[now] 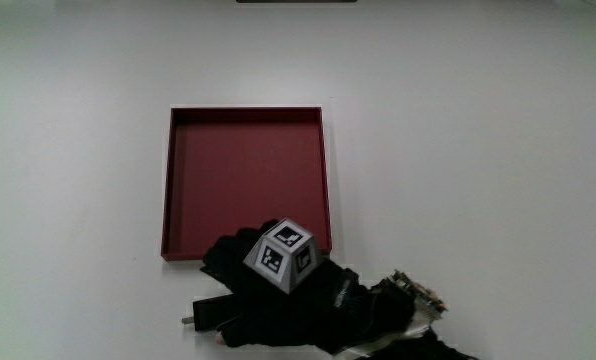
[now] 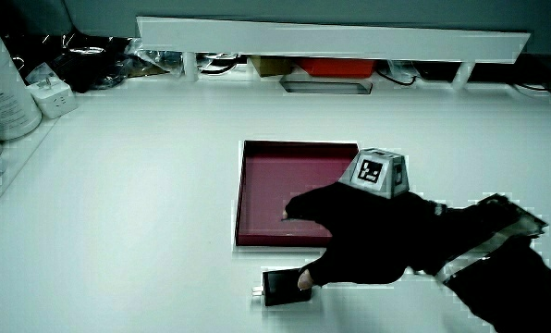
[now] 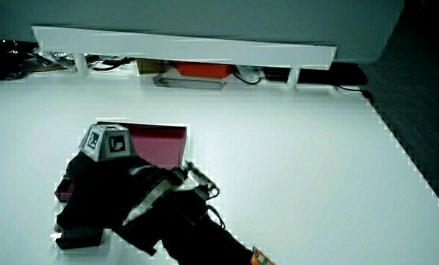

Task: Place charger on desk

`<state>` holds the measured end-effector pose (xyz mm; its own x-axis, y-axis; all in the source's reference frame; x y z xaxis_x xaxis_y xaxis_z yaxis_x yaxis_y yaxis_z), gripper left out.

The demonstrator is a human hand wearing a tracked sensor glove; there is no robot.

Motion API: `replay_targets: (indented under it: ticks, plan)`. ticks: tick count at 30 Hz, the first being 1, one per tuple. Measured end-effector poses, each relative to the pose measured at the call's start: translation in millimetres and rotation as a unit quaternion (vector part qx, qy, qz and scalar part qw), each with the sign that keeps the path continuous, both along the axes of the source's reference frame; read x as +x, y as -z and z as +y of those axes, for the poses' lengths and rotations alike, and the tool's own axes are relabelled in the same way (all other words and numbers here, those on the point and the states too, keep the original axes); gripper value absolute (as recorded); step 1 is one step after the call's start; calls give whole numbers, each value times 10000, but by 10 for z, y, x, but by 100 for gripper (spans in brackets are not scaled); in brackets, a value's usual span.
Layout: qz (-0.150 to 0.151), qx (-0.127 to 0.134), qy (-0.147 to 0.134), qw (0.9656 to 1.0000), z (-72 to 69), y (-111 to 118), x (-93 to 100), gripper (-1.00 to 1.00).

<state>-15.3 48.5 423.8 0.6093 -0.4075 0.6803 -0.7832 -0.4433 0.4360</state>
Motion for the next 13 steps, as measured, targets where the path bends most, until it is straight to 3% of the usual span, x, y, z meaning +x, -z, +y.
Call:
replay_targets:
  ticks: [1, 3, 4, 5, 6, 7, 9, 10, 13]
  plan:
    - [-199, -76, 45, 9998, -40, 102, 40, -100]
    - [-99, -16, 47, 9999, -95, 143, 124, -100]
    - [-350, 187, 365, 9985, -139, 235, 141, -100]
    - [-81, -3, 11, 10000, -170, 310, 214, -100]
    - [23, -24, 104, 9999, -191, 307, 258, -100]
    - [-70, -180, 158, 9997, -224, 398, 293, -100]
    - [172, -6, 241, 9996, -260, 509, 357, -100]
    - [37, -160, 182, 9997, -282, 586, 392, -100]
    - [239, -178, 330, 9990, -298, 587, 511, -100]
